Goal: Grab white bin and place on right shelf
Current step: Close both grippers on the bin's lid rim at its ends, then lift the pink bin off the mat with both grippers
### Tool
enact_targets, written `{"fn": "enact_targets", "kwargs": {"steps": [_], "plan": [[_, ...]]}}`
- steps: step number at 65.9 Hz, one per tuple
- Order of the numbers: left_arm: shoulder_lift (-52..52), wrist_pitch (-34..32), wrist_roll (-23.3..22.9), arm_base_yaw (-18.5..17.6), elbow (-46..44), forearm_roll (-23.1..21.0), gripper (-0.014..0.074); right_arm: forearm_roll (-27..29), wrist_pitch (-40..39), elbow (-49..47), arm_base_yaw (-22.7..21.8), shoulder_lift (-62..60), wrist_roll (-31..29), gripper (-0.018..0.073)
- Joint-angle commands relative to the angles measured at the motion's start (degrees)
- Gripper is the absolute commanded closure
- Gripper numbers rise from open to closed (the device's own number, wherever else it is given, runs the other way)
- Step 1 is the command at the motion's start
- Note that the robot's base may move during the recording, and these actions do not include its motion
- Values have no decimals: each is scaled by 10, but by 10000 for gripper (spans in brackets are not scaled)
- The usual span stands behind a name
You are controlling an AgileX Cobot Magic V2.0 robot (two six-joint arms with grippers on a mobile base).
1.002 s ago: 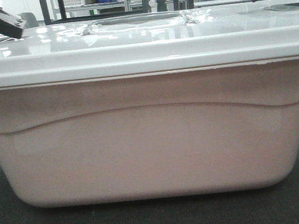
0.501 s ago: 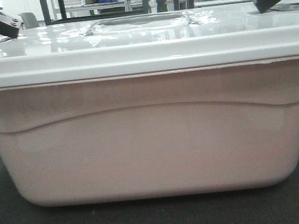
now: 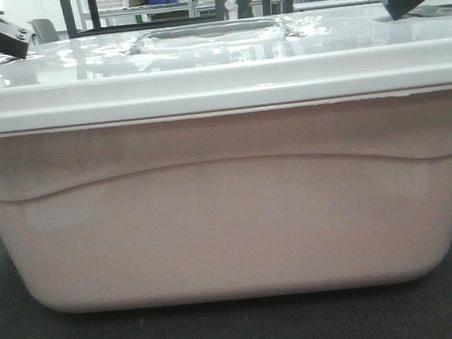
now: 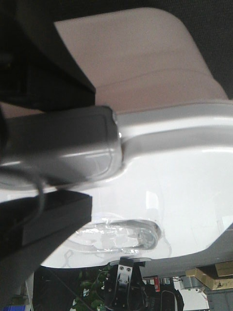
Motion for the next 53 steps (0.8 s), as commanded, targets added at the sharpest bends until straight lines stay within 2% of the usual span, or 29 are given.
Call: {"fn": "enact_targets", "kwargs": {"steps": [1, 31, 53], "plan": [[-14, 59, 2, -7, -9, -5, 369, 58, 98, -15, 4, -15, -10, 260], [-27, 83, 11, -7, -12, -17, 369, 58, 98, -39, 4, -26, -21, 260], [-100, 83, 11, -7, -57, -21, 369, 58, 98, -91, 4, -101, -21, 260]]}}
